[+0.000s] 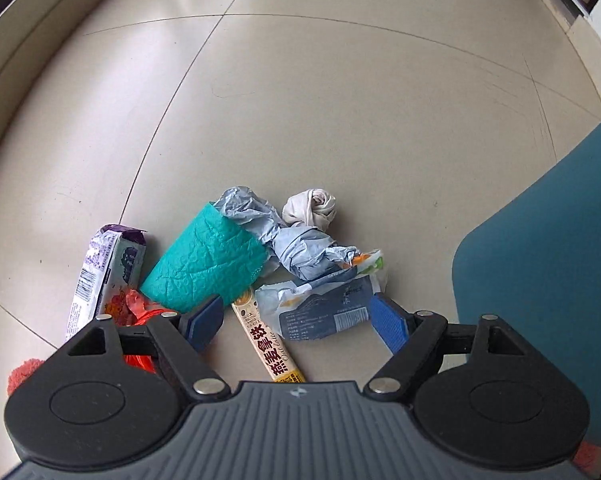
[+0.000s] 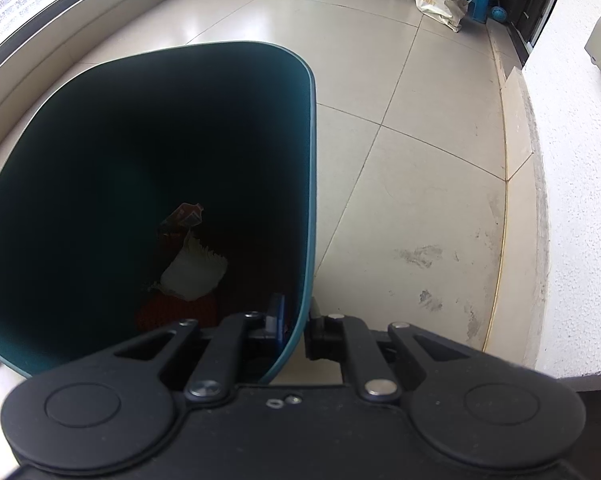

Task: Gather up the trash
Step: 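Lower the left gripper to the clear snack bag and grasp it, then carry the clear snack bag over the wastebasket and release it, then move the left gripper to the red plastic bag and grasp it, then carry the red plastic bag into the wastebasket and open the left gripper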

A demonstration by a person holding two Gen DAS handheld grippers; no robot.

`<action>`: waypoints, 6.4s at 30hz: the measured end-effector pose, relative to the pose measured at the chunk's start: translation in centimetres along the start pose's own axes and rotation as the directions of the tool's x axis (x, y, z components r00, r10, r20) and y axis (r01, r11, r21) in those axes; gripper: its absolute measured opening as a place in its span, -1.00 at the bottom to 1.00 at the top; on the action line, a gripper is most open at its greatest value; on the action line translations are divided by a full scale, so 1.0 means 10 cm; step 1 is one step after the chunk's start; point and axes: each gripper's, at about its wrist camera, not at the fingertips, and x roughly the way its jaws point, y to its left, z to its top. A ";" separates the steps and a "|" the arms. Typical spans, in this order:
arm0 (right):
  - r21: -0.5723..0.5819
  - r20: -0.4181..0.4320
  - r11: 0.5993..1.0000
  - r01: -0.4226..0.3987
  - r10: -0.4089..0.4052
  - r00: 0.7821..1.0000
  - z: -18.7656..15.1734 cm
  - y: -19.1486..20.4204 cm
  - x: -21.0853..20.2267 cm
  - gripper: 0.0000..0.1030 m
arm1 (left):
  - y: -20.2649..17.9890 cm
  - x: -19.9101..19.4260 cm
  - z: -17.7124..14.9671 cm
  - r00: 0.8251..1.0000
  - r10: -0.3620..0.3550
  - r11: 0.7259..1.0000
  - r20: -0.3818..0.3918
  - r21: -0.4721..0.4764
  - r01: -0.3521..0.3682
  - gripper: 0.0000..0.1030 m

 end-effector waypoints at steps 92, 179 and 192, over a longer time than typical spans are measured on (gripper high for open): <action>0.040 0.002 0.998 -0.040 0.040 0.999 -0.12 -0.06 -0.15 -0.77 | -1.54 -1.77 -0.57 0.943 -0.294 0.949 0.158 0.165 0.269 0.33; 0.084 0.008 0.995 -0.060 0.059 0.998 -0.14 -0.20 -0.12 -0.80 | -1.58 -2.88 0.15 0.879 -0.349 0.937 0.326 0.103 0.334 -0.02; 0.080 0.036 0.992 -0.095 0.093 0.995 -0.19 -0.29 -0.18 -0.74 | -2.35 -1.50 0.34 0.970 -0.227 0.966 0.085 0.143 0.213 -0.02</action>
